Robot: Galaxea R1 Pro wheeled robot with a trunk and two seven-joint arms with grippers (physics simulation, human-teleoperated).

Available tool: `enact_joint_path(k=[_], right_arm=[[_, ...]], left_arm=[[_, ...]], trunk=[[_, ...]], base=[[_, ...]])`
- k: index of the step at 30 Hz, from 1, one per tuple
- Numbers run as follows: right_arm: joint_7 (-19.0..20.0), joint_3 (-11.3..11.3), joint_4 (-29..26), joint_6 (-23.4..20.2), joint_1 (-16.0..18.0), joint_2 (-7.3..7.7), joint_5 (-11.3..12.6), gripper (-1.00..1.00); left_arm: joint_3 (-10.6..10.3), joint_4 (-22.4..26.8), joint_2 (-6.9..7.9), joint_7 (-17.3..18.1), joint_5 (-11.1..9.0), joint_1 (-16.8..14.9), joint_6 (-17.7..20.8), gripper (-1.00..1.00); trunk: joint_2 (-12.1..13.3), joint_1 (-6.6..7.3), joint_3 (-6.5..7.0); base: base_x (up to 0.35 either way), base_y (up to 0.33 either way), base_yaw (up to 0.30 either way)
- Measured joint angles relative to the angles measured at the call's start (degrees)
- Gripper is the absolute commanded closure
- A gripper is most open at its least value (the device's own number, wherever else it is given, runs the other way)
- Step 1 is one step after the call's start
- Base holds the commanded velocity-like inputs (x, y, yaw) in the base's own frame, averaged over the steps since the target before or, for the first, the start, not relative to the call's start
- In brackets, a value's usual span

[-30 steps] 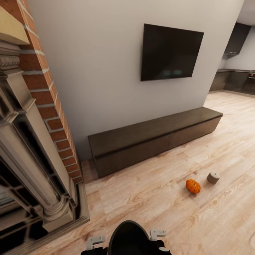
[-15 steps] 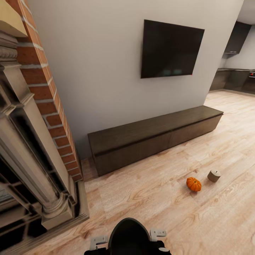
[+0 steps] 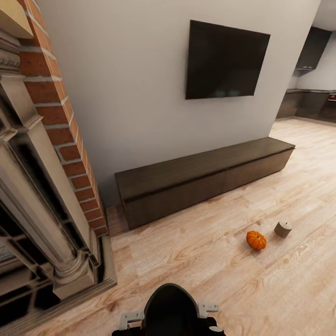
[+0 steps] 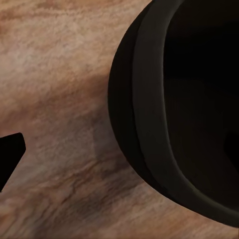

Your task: Place each of the two pumpkins and all three candles from the living room inside a cabinet in the living room (use any cabinet), then make sure every cabinet is closed, and position the cauldron so it is next to a table in the living room.

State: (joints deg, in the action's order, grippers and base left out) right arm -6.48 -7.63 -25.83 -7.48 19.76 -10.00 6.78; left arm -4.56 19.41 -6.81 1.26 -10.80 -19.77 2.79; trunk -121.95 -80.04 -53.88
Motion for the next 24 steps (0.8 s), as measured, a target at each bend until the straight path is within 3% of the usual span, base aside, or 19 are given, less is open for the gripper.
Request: enact_joint_path(k=[24], right_arm=[[1.1,-0.1,0.8,0.0,0.0,0.0,0.0,-1.0]], left_arm=[[-0.6,-1.1,-0.72,0.0,0.0,0.0,0.0,-1.0]], trunk=[[-9.6,-5.27,-4.31]], base=[[0.0,0.0,0.0]])
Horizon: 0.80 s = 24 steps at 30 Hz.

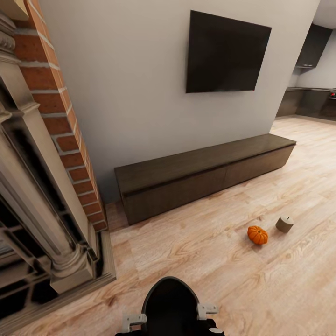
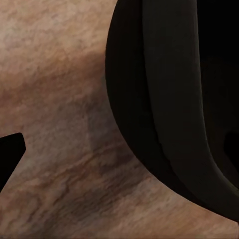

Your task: Place each of the two pumpkins and all three candles from the living room inside a cabinet in the living room (use any cabinet), then make sure every cabinet is closed, and position the cauldron so it is next to a table in the living room.

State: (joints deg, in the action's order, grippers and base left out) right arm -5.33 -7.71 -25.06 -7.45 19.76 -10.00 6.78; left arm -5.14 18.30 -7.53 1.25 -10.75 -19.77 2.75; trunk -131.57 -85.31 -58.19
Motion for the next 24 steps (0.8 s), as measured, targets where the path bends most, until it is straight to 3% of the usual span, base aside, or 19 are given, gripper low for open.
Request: enact_joint_path(k=[3,18,24], right_arm=[[0.0,0.0,0.0,0.3,0.0,0.0,0.0,-1.0],[-0.1,0.0,2.5,1.9,0.0,0.0,0.0,-1.0],[-0.1,0.0,2.5,1.9,0.0,0.0,0.0,-1.0]], left_arm=[[-0.3,-0.1,-0.09,0.0,0.0,0.0,0.0,-1.0],[-0.5,-0.1,-0.17,0.6,-0.1,0.0,0.0,-1.0],[-0.6,-0.1,-0.85,0.7,0.0,0.0,0.0,-1.0]], trunk=[[-1.2,-0.66,-0.54],[-1.2,-0.67,-0.54],[-1.2,-0.66,-0.54]], base=[[0.0,0.0,0.0],[0.0,0.0,0.0],[0.0,0.0,0.0]])
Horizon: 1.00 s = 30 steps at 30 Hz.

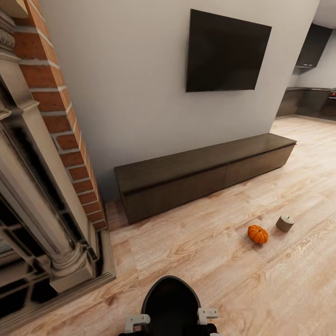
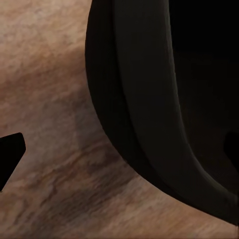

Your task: Place each of the two pumpkins and all three candles from the living room inside a cabinet in the living room (use any cabinet), then make sure every cabinet is closed, and position the cauldron so it is next to a table in the living room.

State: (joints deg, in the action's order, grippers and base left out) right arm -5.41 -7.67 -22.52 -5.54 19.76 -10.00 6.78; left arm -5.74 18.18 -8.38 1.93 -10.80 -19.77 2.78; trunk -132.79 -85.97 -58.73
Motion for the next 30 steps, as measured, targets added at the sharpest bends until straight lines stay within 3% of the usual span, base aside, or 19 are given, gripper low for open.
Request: enact_joint_path(k=[13,18,27,30], right_arm=[[0.1,0.0,0.0,0.4,0.0,0.0,0.0,-1.0],[0.1,0.0,0.3,0.9,0.0,0.0,0.0,-1.0],[0.1,0.0,0.5,1.0,0.0,0.0,0.0,-1.0],[0.1,0.0,0.6,1.0,0.0,0.0,0.0,-1.0]], left_arm=[[-0.5,0.7,-1.1,-0.7,-0.1,-0.1,0.0,-1.0],[-0.4,0.7,-1.14,-0.8,-0.1,-0.1,0.0,-1.0],[-0.4,0.7,-1.15,-0.8,-0.2,-0.1,0.0,-1.0],[-0.4,0.7,-1.15,-0.8,-0.2,-0.1,0.0,-1.0]], trunk=[[0.0,0.0,0.0],[-2.0,-1.09,-0.89],[-2.0,-1.1,-0.9],[-3.2,-1.75,-1.43]], base=[[0.0,0.0,0.0],[0.0,0.0,0.0],[0.0,0.0,0.0],[0.0,0.0,0.0]])
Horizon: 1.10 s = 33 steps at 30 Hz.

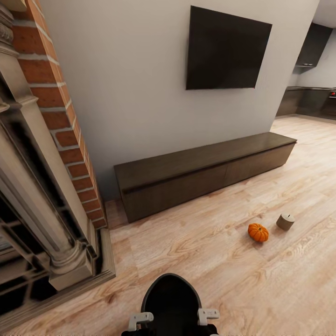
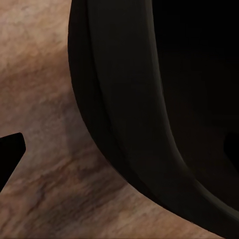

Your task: Place each of the two pumpkins and all three candles from the living room inside a cabinet in the living room (use any cabinet), then make sure every cabinet is closed, and position the cauldron so it is next to a table in the living room.

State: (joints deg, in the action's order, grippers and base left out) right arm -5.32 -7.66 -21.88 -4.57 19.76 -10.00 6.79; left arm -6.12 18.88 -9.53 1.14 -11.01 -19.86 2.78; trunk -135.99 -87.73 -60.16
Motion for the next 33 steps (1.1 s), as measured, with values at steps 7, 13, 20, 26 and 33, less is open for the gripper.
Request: enact_joint_path(k=[7,13,20,26,33], right_arm=[[-0.1,0.0,0.2,0.0,0.0,0.0,0.0,-1.0],[-0.1,0.1,0.2,0.0,0.0,0.0,0.0,-1.0],[-0.1,0.1,0.3,0.2,0.0,0.0,0.0,-1.0],[-0.1,0.1,0.3,0.3,0.0,0.0,0.0,-1.0],[-0.1,0.1,0.7,0.4,0.0,0.0,0.0,-1.0]], left_arm=[[0.0,0.0,0.0,0.0,0.0,0.0,0.0,-1.0],[0.0,0.0,0.0,0.0,-0.1,0.0,0.0,-1.0],[0.0,-0.1,0.0,0.0,-0.1,0.0,0.0,-1.0],[0.0,-0.1,0.0,0.0,-0.1,0.0,0.0,-1.0],[0.0,-0.1,0.0,0.0,-0.1,0.0,0.0,-1.0]], trunk=[[-1.2,-0.66,-0.54],[-1.2,-0.66,-0.54],[-2.8,-1.54,-1.26],[-2.8,-1.54,-1.26],[-2.8,-1.54,-1.26]], base=[[0.0,0.0,0.0],[0.0,0.0,0.0],[0.0,0.0,0.0],[0.0,0.0,0.0],[0.0,0.0,0.0]])
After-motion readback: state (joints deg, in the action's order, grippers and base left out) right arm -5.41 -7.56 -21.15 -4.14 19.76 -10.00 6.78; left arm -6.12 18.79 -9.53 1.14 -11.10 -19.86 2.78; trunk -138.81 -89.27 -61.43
